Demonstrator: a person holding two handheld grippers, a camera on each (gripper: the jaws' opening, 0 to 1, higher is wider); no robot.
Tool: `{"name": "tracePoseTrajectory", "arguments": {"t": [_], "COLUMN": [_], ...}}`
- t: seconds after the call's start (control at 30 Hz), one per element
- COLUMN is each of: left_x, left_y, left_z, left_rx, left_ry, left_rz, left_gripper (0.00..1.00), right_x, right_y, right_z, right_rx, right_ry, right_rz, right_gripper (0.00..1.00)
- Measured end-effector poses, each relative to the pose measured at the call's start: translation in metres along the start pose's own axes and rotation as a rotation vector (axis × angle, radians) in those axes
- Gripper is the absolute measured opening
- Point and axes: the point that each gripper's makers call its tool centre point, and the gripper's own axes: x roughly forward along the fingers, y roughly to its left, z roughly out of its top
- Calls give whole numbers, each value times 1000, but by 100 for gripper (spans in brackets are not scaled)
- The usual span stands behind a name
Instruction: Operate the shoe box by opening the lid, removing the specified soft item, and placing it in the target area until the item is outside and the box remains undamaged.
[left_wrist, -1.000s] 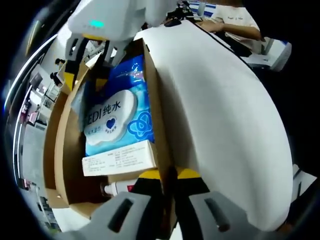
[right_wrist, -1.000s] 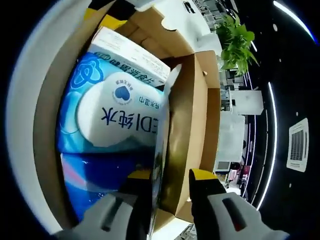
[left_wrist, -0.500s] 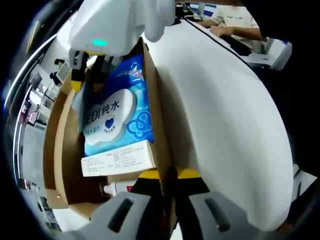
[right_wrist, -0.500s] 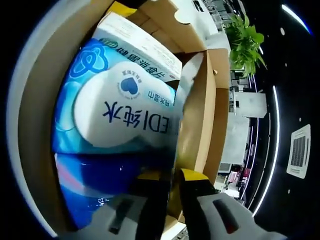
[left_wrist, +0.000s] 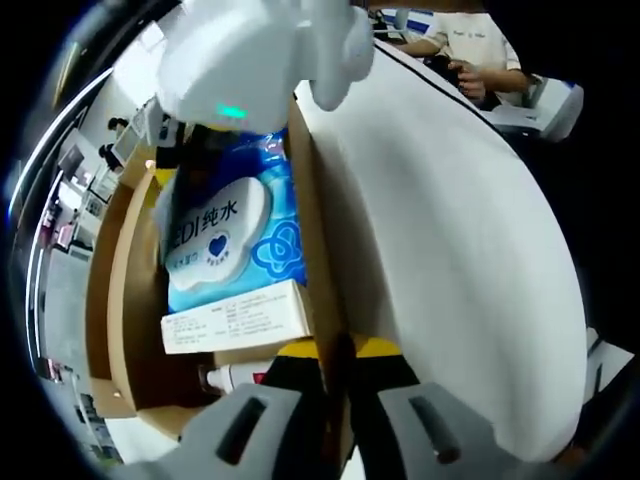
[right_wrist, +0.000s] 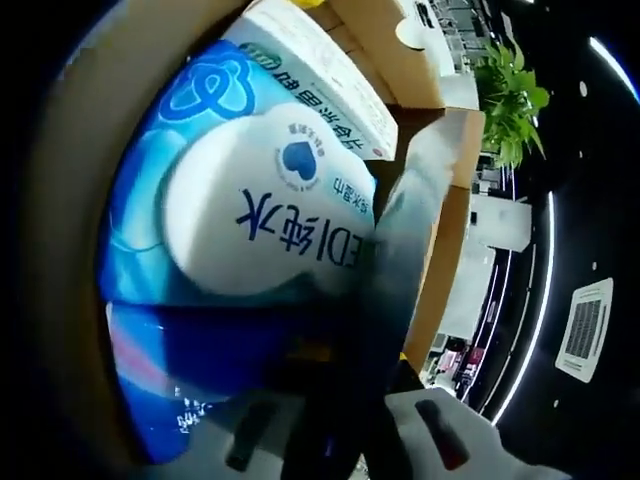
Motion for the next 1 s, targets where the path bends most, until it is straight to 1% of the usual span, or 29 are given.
{"name": "tracePoseTrajectory", "arguments": {"t": [0.13,0.2,0.33,0.43,0.53,0.6,0.77,0.83,1.0], "left_x": [0,0,0,0,0,0,1,1,1], "left_y": [0,0,0,0,0,-1,0,0,0], "left_z": [0,1,1,1,0,0,0,-1,-1], "left_rx": [-2,-1,1,2,1,4,2,2,2], "left_ry": [0,0,4,4,3,7,7,7,7], "left_rz": [-1,0,2,2,1,2,2,2,3], "left_gripper": [4,4,4,4,4,4,4,4,4], "right_x": [1,2,1,0,-1,-5,-19,-28,-41], "right_y": [-1,0,-2,-3,-3,-6,-19,-26,-36], "right_z": [0,0,0,0,0,-1,-5,-7,-12], "right_rx": [-2,-23,-4,-33,-33,-39,-45,-43,-33], "right_ry": [17,24,13,23,23,17,3,1,-2], "right_rz": [-5,-17,-28,-24,-25,-29,-74,-105,-145], "right_gripper": [2,2,2,2,2,1,1,0,0]}}
